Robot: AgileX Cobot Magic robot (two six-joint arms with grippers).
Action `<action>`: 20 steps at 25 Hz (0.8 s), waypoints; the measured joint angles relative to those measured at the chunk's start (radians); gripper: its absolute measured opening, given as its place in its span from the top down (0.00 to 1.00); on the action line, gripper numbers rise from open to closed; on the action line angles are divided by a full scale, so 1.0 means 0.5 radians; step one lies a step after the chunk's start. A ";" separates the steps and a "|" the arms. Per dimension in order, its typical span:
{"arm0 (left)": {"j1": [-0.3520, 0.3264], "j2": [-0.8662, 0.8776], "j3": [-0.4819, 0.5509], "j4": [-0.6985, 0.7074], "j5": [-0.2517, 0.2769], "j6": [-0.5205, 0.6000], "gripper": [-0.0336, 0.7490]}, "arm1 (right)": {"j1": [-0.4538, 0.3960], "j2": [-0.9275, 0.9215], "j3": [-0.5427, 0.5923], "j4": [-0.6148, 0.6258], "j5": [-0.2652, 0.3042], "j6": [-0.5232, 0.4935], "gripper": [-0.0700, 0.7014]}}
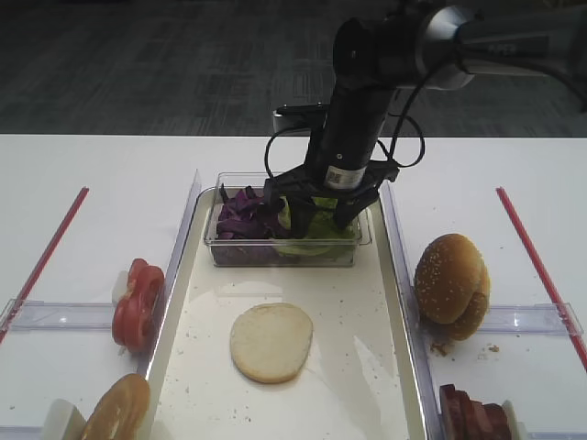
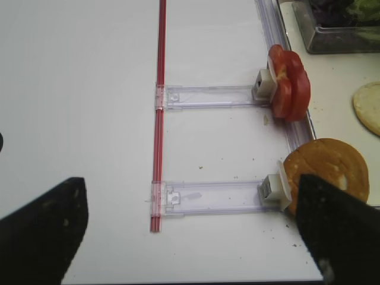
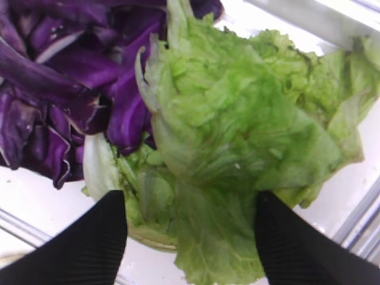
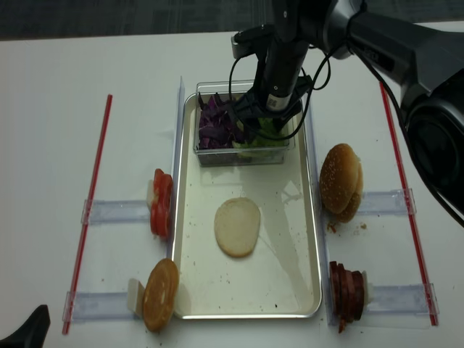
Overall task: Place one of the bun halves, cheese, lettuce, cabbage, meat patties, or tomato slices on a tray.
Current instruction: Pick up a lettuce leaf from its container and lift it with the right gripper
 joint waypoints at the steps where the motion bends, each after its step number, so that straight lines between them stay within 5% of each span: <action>1: 0.000 0.000 0.000 0.000 0.000 0.000 0.12 | 0.000 0.004 0.000 0.000 0.000 0.000 0.28; 20: 0.000 0.000 0.000 0.000 0.000 0.000 0.12 | 0.000 0.020 -0.003 -0.084 0.000 0.000 0.76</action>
